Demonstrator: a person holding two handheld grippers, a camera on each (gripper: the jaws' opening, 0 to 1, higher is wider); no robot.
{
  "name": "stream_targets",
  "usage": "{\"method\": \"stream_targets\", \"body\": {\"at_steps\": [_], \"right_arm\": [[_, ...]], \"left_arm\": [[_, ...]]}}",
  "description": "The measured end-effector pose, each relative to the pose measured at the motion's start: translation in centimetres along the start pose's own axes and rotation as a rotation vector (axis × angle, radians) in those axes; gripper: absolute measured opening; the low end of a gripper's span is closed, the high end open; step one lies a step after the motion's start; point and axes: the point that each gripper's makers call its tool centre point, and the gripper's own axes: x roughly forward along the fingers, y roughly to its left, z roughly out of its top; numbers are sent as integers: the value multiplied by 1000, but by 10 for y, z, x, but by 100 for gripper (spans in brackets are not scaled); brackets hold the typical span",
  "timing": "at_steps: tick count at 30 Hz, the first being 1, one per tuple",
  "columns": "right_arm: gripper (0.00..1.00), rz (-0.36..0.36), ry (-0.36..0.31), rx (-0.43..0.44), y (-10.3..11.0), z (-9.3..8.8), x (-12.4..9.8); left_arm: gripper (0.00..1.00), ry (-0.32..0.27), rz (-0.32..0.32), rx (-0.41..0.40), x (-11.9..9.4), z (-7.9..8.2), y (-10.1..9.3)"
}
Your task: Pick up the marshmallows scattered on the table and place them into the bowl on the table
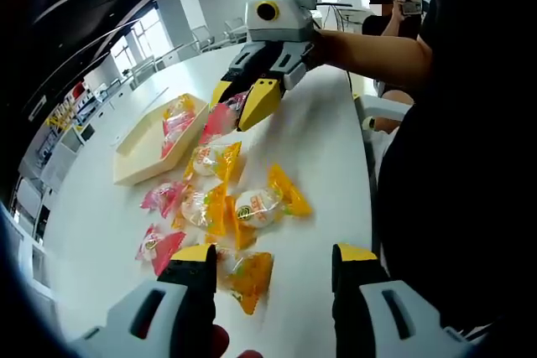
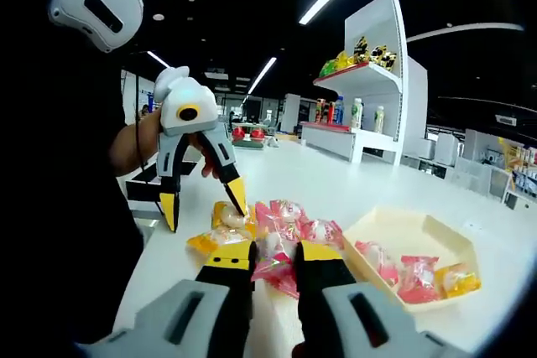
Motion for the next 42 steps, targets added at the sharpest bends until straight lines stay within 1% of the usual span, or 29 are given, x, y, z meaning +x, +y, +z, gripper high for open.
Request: {"method": "stream_targets", "body": {"at_steps": [5,9,19,22,29,31,34,36,42], "right_arm": [[19,-28,-17,1,-5,4,-1],[20,-67,-37,4,-14,8,-4],[20,-96,-46,-1,-20,10,-4],[20,-128,-63,4,-27,13,-7],[20,-175,-89,21,-39,18,-12],[20,-178,-92,25,-39,18,-12],[20,-210,-86,7,-44,18,-13],[20,-226,-104,14,-48,21,-15],[20,-272,-118,27,-59,23,-20]], "left_arm": [[56,0,3,-1,0,0,0],[56,0,3,1,0,0,0],[56,-4,3,2,-1,1,1],[56,-4,2,3,-1,1,0],[56,-3,6,2,-2,1,1],[56,-3,6,2,-2,1,2],[56,-3,5,4,-2,1,2],[56,-2,5,3,-2,1,2],[56,0,5,5,-3,1,2]]}}
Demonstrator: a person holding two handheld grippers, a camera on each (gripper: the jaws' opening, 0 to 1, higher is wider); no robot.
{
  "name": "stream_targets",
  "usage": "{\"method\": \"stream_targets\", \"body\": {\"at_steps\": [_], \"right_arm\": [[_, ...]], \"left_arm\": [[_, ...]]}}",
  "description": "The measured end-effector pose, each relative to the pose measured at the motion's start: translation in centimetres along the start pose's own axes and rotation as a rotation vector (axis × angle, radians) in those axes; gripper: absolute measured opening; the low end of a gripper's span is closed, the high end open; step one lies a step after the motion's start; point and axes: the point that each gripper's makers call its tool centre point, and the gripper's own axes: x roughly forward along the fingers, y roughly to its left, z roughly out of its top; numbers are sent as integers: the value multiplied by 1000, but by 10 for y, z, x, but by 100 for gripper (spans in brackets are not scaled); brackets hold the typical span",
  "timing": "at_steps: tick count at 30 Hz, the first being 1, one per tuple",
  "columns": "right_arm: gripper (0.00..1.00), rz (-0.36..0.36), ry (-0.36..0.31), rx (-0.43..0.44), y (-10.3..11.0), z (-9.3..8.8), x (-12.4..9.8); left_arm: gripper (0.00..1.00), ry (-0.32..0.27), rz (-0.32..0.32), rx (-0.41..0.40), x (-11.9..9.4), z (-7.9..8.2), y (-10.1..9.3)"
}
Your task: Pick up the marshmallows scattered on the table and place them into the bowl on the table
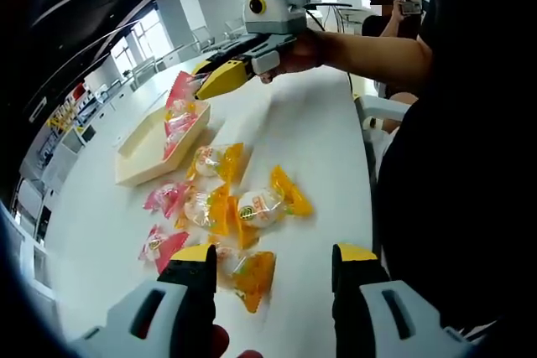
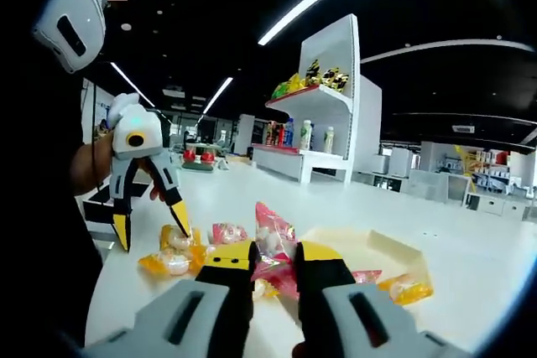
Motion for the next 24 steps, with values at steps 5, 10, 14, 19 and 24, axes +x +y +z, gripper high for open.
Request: {"method": "stream_targets", "body": {"at_steps": [5,10,14,19,24], "right_arm": [[20,-21,-5,9,-5,0,0],[20,-30,-1,7,-6,-2,0],[20,-55,-10,10,-12,0,0],[20,-90,-21,15,-20,2,-3],[20,-148,-44,22,-33,6,-9]], "left_arm": [[56,-2,0,0,-1,0,0],[56,-4,3,-6,-1,0,1],[56,-6,-1,-5,-1,0,0],[56,-8,1,-7,-1,0,0],[56,-8,0,-8,-1,-1,0]]}}
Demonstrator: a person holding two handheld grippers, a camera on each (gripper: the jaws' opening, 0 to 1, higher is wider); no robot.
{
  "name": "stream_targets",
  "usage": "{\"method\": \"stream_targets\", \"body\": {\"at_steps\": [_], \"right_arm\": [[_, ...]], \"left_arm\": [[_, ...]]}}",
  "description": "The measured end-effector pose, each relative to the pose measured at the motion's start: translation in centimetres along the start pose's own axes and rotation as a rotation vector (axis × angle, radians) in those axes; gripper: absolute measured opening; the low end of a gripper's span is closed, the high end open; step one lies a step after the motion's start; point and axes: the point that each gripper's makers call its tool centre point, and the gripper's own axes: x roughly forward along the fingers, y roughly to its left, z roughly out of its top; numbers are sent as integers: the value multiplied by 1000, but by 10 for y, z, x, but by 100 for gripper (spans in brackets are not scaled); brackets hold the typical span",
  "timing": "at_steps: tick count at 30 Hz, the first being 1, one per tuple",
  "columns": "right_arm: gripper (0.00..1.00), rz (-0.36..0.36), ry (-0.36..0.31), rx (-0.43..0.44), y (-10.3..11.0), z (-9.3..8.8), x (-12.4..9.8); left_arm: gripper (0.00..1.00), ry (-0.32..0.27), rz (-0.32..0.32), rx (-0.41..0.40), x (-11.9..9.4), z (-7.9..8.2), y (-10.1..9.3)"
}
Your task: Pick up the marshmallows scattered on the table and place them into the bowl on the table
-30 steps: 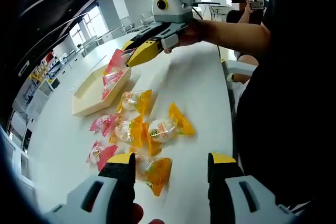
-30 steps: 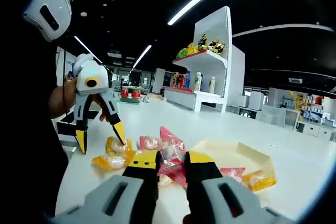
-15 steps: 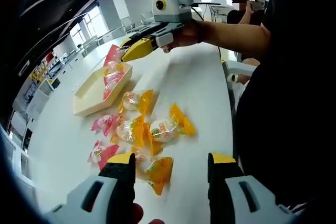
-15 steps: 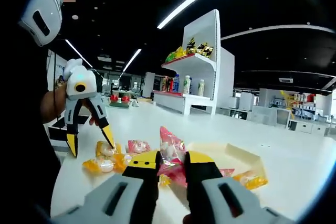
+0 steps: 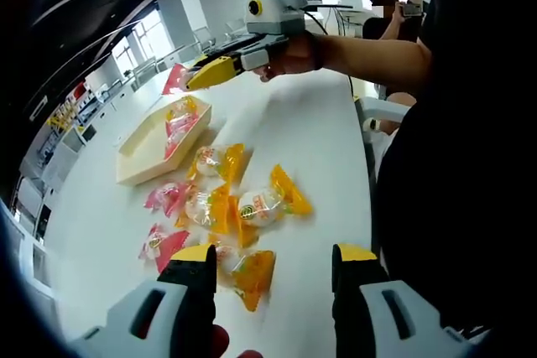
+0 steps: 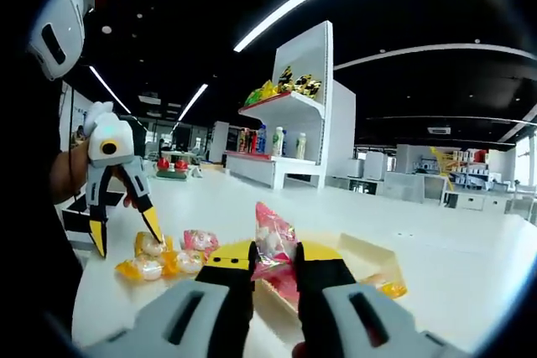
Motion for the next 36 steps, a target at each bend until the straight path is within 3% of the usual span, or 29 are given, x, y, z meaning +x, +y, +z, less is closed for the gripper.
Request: {"method": "stream_targets", "body": {"at_steps": [36], "right_arm": [[20,-75,4,22,-19,0,5]], "left_arm": [[56,2,1,9,0,3,-1]]}}
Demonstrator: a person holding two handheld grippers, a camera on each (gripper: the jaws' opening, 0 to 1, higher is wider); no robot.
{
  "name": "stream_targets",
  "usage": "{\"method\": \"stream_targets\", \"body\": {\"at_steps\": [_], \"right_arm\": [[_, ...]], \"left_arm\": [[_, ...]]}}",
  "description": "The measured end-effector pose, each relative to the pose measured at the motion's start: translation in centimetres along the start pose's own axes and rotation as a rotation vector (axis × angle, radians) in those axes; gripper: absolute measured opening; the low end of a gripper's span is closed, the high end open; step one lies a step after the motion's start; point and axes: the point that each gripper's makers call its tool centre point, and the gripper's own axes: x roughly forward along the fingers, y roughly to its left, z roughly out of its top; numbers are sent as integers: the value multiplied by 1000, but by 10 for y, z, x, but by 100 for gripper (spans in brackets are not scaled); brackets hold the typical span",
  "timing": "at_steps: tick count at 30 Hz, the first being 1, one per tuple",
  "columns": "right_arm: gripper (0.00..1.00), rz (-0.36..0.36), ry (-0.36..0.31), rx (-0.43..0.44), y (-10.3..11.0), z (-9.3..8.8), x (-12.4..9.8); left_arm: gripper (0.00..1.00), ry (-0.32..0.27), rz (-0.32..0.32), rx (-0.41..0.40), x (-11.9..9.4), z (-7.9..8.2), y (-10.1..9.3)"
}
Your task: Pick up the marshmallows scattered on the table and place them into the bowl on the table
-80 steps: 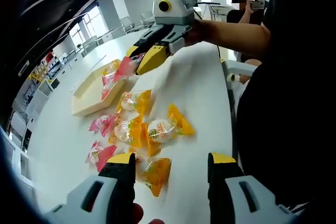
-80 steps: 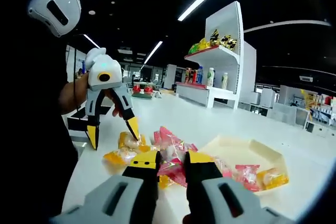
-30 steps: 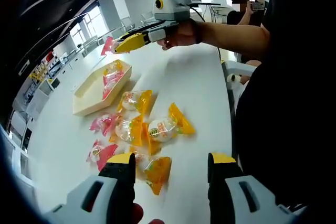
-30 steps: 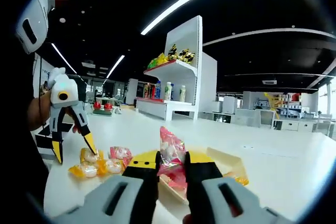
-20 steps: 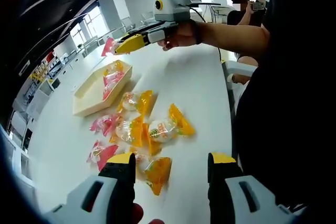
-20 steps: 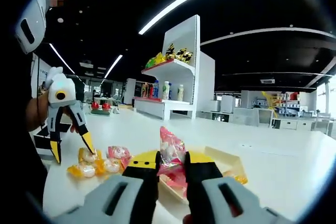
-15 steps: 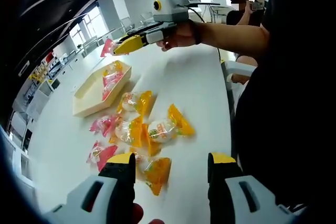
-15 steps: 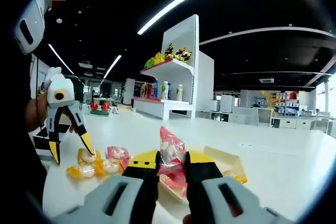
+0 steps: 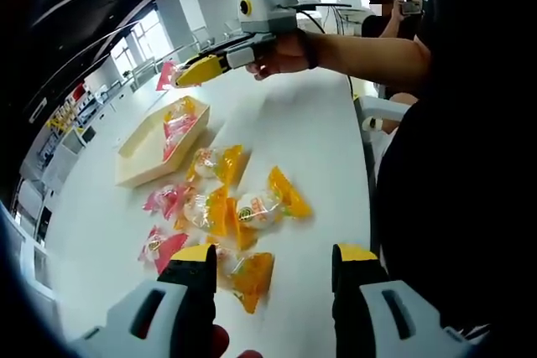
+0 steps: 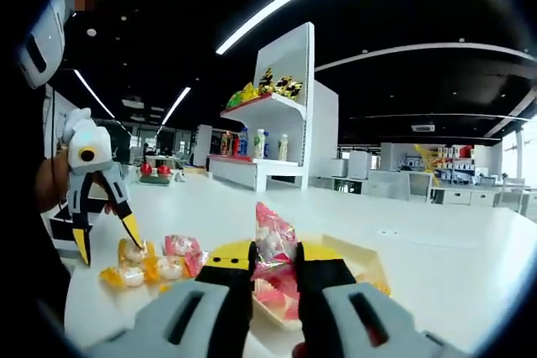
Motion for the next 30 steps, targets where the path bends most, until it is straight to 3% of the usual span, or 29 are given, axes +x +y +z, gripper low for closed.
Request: {"method": "stream_targets", "body": {"at_steps": [8,30], "right_arm": [[20,-49,-13,26,-12,2,4],[20,-89,10,37,-20,-2,15]], "left_arm": [[56,3,-1,1,0,-1,0],[56,2,-4,5,0,-2,-1]]}}
